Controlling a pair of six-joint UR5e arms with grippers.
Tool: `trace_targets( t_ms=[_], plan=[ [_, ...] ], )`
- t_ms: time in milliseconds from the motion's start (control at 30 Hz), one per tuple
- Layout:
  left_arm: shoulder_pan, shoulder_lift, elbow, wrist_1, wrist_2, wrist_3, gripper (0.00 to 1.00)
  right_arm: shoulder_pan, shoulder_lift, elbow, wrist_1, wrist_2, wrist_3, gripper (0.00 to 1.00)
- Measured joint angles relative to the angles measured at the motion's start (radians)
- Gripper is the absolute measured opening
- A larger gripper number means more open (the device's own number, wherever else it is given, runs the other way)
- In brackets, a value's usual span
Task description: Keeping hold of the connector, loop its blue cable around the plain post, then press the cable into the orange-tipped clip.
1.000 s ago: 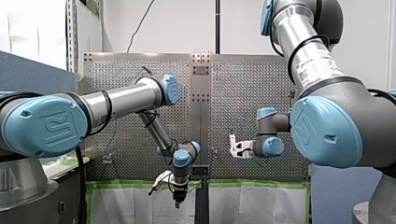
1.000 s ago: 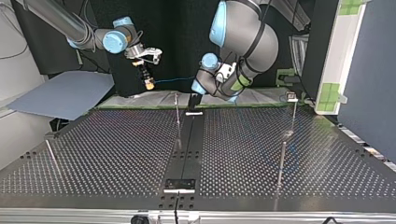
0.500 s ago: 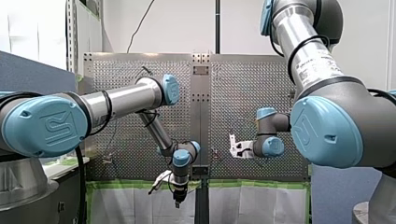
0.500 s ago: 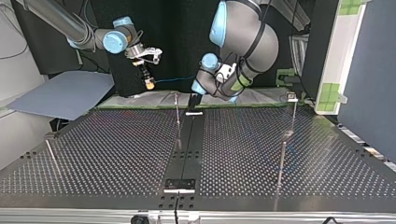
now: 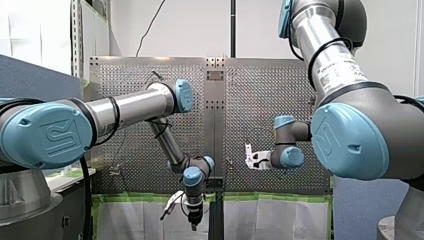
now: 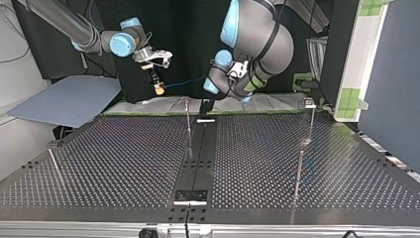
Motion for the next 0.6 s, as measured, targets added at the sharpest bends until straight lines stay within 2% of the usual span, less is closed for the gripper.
trace_targets(
  t_ms=[133, 267, 600],
  plan=[
    [-0.01, 0.001, -0.039, 0.046, 0.027, -0.045, 1.0, 0.001, 0.0, 0.0, -0.001, 0.0, 0.0, 0.0],
    [-0.02, 0.009, -0.051, 0.084, 0.027, -0.081, 1.0, 0.002, 0.0, 0.0, -0.003, 0.0, 0.0, 0.0],
    [-0.034, 0.088, -0.059, 0.178, -0.032, -0.1, 1.0, 0.002, 0.0, -0.001, -0.011, 0.0, 0.0, 0.0]
  ],
)
